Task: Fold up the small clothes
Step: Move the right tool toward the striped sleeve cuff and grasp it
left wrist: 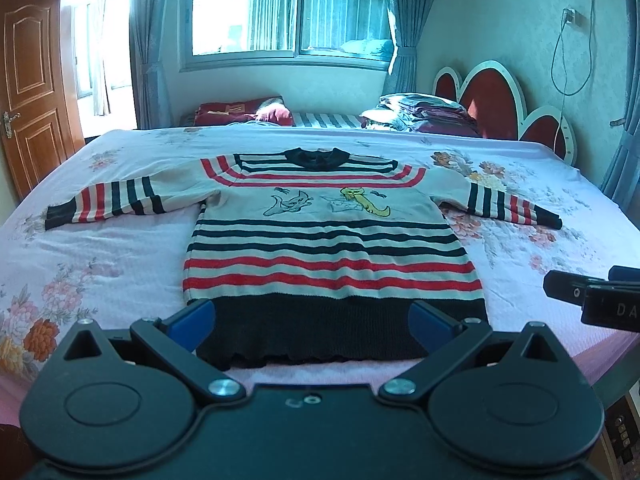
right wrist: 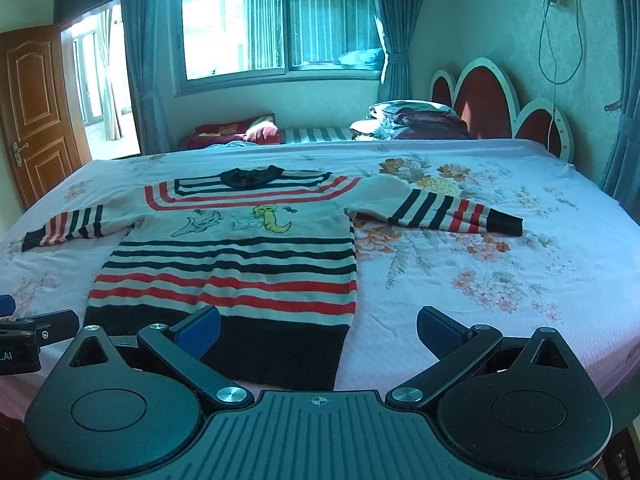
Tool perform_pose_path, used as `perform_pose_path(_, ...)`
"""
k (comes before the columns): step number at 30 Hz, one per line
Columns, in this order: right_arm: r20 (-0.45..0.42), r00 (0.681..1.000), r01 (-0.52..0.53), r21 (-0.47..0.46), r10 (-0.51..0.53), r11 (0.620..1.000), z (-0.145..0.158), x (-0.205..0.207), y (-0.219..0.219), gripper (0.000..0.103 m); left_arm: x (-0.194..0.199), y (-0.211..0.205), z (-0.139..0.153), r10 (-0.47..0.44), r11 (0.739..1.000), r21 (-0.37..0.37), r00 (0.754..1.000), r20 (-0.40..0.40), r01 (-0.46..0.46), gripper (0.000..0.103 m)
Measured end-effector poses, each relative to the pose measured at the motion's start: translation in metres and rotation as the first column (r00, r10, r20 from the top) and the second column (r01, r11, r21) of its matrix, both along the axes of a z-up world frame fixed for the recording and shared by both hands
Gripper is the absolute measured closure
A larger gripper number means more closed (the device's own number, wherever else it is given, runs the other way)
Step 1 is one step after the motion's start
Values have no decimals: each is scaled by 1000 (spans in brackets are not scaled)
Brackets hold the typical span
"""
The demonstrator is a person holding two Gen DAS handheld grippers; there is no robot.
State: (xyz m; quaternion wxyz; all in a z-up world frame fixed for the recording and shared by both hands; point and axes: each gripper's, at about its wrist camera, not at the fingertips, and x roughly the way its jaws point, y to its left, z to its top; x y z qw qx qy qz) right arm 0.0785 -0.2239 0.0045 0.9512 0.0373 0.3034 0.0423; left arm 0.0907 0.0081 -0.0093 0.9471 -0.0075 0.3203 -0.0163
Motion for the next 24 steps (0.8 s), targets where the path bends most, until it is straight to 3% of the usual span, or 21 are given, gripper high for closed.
perform_pose_path(8, 21, 997, 80, 13, -81, 997, 2, 42, 1, 0, 50, 2, 6, -68, 997, 22, 997, 34, 68, 0)
perform_pose_path(15, 7, 991, 132, 14, -132, 991, -3, 74, -2, 0, 88, 8, -3, -85, 996, 10, 996, 6, 85, 0)
perform_pose_path(24, -28, 979, 202, 11, -201, 979, -20, 129, -41, 0, 147, -21, -21, -156, 987, -33, 988, -22, 155, 0)
